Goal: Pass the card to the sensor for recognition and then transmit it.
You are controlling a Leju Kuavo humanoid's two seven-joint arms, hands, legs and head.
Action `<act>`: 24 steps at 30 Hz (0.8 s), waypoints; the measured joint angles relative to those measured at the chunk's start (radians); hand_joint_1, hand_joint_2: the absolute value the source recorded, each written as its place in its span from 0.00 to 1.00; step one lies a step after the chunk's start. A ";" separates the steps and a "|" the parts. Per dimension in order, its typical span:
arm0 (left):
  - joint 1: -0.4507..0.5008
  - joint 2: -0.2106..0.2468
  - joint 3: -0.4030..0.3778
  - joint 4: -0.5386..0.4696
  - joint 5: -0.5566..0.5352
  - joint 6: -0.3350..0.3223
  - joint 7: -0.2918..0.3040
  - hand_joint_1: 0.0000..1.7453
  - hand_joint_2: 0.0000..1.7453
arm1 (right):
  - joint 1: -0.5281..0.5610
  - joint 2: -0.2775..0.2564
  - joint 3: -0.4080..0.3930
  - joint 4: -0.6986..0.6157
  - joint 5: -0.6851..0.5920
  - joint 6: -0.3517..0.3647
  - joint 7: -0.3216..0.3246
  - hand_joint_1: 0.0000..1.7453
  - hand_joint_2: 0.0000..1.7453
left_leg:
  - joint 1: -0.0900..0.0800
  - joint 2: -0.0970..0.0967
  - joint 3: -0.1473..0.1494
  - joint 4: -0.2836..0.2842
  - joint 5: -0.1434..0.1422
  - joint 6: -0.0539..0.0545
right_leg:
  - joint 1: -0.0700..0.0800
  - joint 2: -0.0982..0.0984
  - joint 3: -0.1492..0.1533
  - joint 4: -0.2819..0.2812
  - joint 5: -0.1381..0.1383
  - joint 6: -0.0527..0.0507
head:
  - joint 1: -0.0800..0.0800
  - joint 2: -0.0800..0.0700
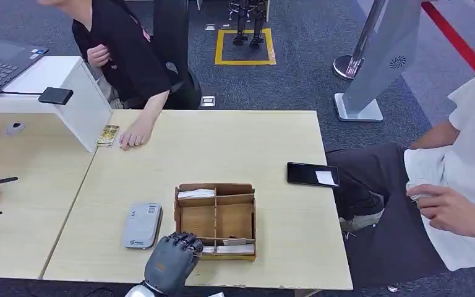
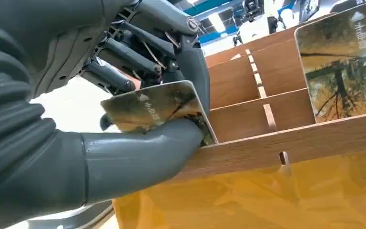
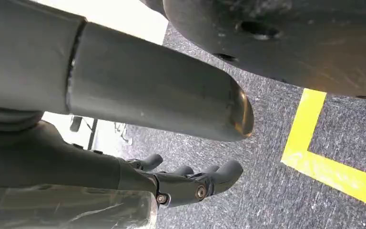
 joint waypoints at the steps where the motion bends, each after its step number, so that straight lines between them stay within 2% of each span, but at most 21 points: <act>1: 0.000 0.001 0.000 0.000 0.000 -0.001 0.000 1.00 1.00 | 0.000 0.000 0.000 0.000 0.000 0.001 0.000 0.00 0.00 | 0.000 0.000 0.000 0.000 0.000 0.000 | 0.000 0.000 0.000 0.000 0.000 0.000 | 0.000 0.000; 9: -0.001 0.010 0.000 -0.024 -0.002 0.002 -0.003 1.00 1.00 | 0.000 0.000 0.000 -0.004 0.000 0.002 0.000 0.00 0.00 | 0.000 0.000 0.000 0.000 0.000 0.000 | 0.000 0.000 0.000 0.000 0.000 0.000 | 0.000 0.000; 14: 0.000 0.017 0.000 -0.057 -0.017 0.026 -0.004 1.00 1.00 | 0.000 0.001 0.000 -0.011 0.000 0.005 -0.001 0.00 0.00 | 0.000 0.000 0.000 0.000 0.000 0.000 | 0.000 0.000 0.000 0.000 0.000 0.000 | 0.000 0.000; 19: -0.001 0.020 0.000 -0.106 -0.040 0.089 -0.004 1.00 1.00 | 0.001 0.004 -0.001 -0.020 0.000 0.010 -0.002 0.00 0.00 | 0.000 0.000 0.000 0.000 0.000 0.000 | 0.000 0.000 0.000 0.000 0.000 0.000 | 0.000 0.000; 24: -0.020 0.022 0.000 -0.196 -0.058 0.167 -0.013 1.00 1.00 | 0.002 0.008 -0.004 -0.032 0.000 0.017 -0.005 0.00 0.00 | 0.000 0.000 0.000 0.000 0.000 0.000 | 0.000 0.000 0.000 0.000 0.000 0.000 | 0.000 0.000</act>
